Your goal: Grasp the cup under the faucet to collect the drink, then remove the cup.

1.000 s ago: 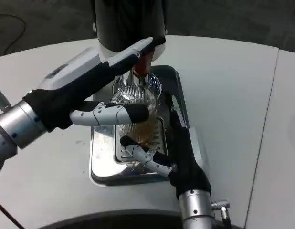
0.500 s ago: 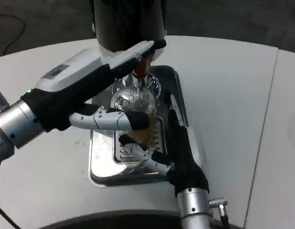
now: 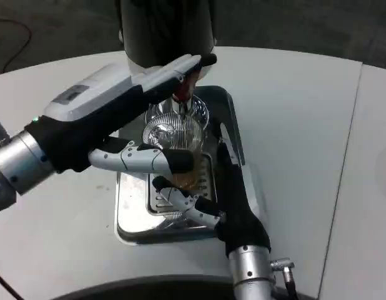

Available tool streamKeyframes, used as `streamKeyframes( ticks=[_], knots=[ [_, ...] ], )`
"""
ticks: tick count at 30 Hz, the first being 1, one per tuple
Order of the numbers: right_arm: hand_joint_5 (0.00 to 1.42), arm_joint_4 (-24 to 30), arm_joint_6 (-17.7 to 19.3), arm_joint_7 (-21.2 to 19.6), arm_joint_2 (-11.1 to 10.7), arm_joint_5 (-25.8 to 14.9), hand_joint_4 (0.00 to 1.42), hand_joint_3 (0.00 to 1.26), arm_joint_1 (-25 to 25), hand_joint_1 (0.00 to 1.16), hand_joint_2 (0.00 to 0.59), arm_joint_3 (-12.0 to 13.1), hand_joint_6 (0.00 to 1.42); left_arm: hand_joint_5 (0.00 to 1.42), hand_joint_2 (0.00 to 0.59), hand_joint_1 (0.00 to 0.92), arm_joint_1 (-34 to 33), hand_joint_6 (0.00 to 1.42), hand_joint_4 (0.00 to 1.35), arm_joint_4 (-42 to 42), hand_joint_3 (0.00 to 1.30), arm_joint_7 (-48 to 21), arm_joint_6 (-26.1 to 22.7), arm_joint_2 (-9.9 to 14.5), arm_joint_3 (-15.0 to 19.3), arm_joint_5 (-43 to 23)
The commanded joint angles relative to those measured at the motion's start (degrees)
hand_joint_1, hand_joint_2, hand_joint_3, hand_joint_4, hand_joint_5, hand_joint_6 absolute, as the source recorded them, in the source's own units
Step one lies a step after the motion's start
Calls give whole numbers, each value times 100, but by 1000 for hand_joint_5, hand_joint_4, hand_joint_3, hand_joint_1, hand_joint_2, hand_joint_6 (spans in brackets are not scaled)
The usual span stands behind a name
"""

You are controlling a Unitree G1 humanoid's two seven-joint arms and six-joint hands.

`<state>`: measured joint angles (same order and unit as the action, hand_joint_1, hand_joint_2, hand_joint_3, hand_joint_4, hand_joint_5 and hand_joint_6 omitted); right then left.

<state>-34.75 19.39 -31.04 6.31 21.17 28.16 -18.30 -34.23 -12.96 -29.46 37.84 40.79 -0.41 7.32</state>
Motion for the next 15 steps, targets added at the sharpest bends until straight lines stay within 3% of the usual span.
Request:
streamKeyframes(
  ticks=[1,15],
  knots=[
    [39,-162,-67,-104,562,47,44,33,272,733,163,-53,98,114,56,0,150,60,0,-82,55,-132,115,164,-106,165],
    [39,-215,-127,-399,547,200,52,33,451,729,162,-146,82,115,56,0,142,60,2,-92,56,-77,101,172,-97,125]
  ],
)
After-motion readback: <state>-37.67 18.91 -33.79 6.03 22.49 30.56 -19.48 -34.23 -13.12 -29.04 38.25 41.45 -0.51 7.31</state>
